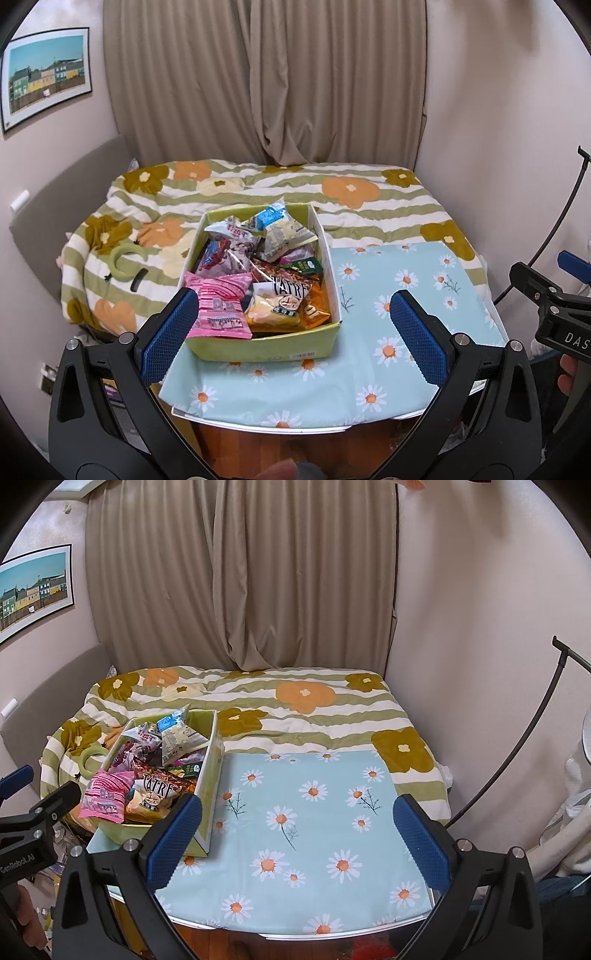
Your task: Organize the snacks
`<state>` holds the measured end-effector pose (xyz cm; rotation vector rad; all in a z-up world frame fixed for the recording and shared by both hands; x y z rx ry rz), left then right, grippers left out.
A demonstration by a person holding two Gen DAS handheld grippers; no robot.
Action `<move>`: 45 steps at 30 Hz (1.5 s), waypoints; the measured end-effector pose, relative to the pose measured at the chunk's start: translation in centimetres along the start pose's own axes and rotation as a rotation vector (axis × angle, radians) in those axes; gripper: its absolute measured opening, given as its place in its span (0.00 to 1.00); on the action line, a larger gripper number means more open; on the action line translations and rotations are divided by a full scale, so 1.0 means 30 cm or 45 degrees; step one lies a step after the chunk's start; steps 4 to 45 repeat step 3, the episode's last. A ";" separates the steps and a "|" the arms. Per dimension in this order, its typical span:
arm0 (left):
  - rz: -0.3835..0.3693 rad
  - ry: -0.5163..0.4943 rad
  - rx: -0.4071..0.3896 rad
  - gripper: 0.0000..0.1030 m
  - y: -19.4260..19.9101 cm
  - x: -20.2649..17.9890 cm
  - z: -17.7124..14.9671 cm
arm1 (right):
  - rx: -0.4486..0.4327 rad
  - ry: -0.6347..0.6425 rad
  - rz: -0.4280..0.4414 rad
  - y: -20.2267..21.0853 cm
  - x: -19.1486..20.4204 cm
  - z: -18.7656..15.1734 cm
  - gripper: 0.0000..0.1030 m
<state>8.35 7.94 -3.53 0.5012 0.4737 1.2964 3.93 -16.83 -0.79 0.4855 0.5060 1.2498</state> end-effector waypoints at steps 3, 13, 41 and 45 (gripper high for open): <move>-0.002 0.004 -0.002 0.99 -0.008 0.006 -0.006 | 0.001 0.008 -0.004 -0.002 0.002 -0.003 1.00; -0.002 0.004 -0.002 0.99 -0.008 0.006 -0.006 | 0.001 0.008 -0.004 -0.002 0.002 -0.003 1.00; -0.002 0.004 -0.002 0.99 -0.008 0.006 -0.006 | 0.001 0.008 -0.004 -0.002 0.002 -0.003 1.00; -0.002 0.004 -0.002 0.99 -0.008 0.006 -0.006 | 0.001 0.008 -0.004 -0.002 0.002 -0.003 1.00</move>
Point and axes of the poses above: each gripper's, at about its wrist camera, not at the fingertips, and y roughly against the way its jaws point, x to its left, z to its top, the point moved 1 cm from there along -y, roughly the way its jaws point, and after that the axes turned 7 degrees about -z, right-handed, at the moved point
